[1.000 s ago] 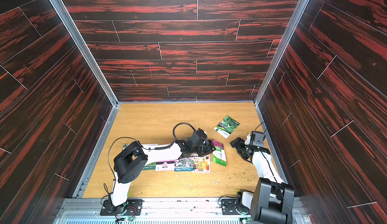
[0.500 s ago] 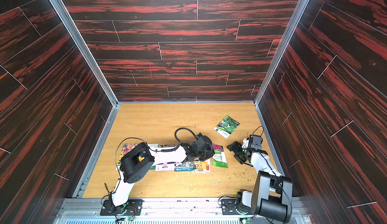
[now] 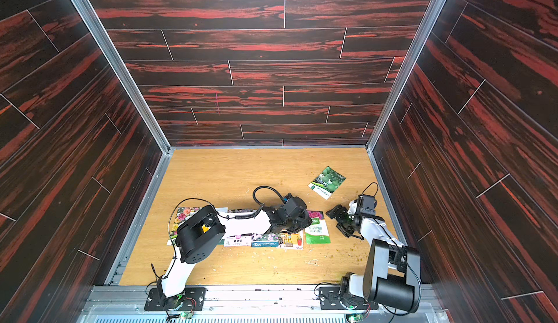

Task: Arrange the seed packets in a row
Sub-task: Place the seed packet at the center of the board.

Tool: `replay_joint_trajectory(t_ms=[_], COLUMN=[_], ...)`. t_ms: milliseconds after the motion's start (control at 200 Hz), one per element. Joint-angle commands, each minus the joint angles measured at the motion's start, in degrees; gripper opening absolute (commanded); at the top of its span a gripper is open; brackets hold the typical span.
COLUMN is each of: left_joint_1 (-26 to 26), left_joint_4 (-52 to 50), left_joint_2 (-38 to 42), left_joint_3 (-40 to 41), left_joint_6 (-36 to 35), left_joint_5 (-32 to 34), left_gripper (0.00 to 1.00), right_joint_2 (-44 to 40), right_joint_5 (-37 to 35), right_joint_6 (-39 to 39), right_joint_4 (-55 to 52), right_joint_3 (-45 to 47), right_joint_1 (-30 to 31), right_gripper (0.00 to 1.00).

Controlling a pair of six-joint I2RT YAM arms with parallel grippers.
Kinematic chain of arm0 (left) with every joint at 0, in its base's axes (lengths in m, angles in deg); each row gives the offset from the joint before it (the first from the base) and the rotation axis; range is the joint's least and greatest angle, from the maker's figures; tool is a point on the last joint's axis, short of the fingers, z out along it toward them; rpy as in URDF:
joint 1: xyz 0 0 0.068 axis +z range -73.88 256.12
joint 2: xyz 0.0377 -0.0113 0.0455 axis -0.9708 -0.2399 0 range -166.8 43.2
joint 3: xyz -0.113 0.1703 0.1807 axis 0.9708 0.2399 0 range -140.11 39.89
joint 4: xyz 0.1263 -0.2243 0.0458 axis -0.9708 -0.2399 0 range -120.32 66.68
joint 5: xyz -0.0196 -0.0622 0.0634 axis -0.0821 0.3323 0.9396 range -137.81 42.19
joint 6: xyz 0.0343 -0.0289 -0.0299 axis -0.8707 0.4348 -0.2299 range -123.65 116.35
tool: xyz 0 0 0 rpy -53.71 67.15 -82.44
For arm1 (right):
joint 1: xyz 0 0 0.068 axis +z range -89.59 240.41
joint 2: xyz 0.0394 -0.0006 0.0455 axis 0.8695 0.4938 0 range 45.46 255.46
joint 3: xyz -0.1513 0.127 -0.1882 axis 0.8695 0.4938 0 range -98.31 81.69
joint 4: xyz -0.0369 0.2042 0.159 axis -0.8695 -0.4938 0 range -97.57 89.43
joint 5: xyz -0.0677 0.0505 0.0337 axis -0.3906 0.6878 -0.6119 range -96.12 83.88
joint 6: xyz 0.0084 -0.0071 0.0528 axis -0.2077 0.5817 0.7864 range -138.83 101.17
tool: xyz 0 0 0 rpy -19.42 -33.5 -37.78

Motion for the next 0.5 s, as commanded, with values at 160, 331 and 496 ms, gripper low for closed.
replay_joint_trajectory(t_ms=[160,331,496], left_joint_1=[-1.28,-1.8,-1.82], left_joint_4=[-9.02,-12.28,-14.23], left_joint_2=[3.22,4.16,6.77], left_joint_3=[-4.62,-7.65,-8.03], left_joint_6=[-4.28,-8.0,-11.11], left_joint_5=[2.61,3.98,6.86], left_gripper=[0.53,0.53,0.53], right_joint_2=[0.86,1.45,0.35], right_joint_5=[-1.35,-2.54,-0.18], right_joint_6=[-1.08,-1.05,0.2], right_joint_4=[0.39,0.59,-0.11], right_joint_3=[0.19,0.36,1.61], right_joint_1=[1.02,1.43,3.29], right_gripper=[0.78,0.78,0.78])
